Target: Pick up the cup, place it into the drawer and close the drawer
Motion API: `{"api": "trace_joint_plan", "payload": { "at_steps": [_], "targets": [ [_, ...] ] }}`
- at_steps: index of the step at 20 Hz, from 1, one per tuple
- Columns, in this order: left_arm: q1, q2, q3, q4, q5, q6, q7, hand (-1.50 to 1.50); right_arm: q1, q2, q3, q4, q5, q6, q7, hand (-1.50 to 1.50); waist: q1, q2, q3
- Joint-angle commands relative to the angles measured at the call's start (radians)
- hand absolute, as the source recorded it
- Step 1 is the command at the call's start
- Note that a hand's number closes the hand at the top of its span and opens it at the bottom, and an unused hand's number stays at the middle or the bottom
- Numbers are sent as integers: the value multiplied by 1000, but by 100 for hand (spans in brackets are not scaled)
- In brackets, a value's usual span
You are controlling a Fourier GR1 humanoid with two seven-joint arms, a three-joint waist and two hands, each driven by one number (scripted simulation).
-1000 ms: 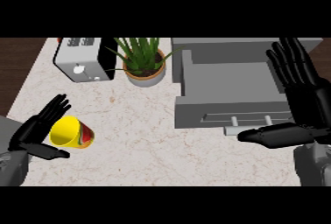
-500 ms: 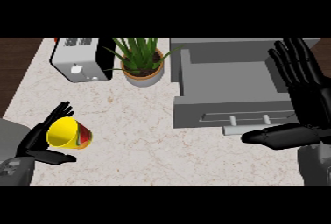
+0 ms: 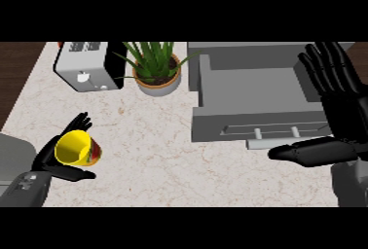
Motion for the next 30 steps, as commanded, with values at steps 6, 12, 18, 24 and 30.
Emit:
{"api": "trace_joint_plan", "payload": {
  "at_steps": [6, 12, 18, 24, 30],
  "targets": [
    [-23, -24, -26, 41, -1, -203, -149, -150, 21, -6, -12, -8, -8, 7, -1, -150, -1, -1, 1],
    [-29, -44, -49, -9, 6, -241, -197, 150, 14, -23, -16, 4, -16, 27, 5, -150, 4, -1, 0],
    [-29, -73, -5, -45, 11, 71, -320, 150, -34, -52, -53, 16, -35, 29, 28, -150, 6, 0, 0],
    [-3, -195, 195, -38, 184, 362, -287, 150, -20, -39, -65, 11, -36, 10, 24, -150, 32, -10, 3],
    [-101, -242, 202, -55, 207, 268, -294, 150, -9, -11, -20, 47, 19, 3, -15, -150, 31, -10, 5]
  ]
}}
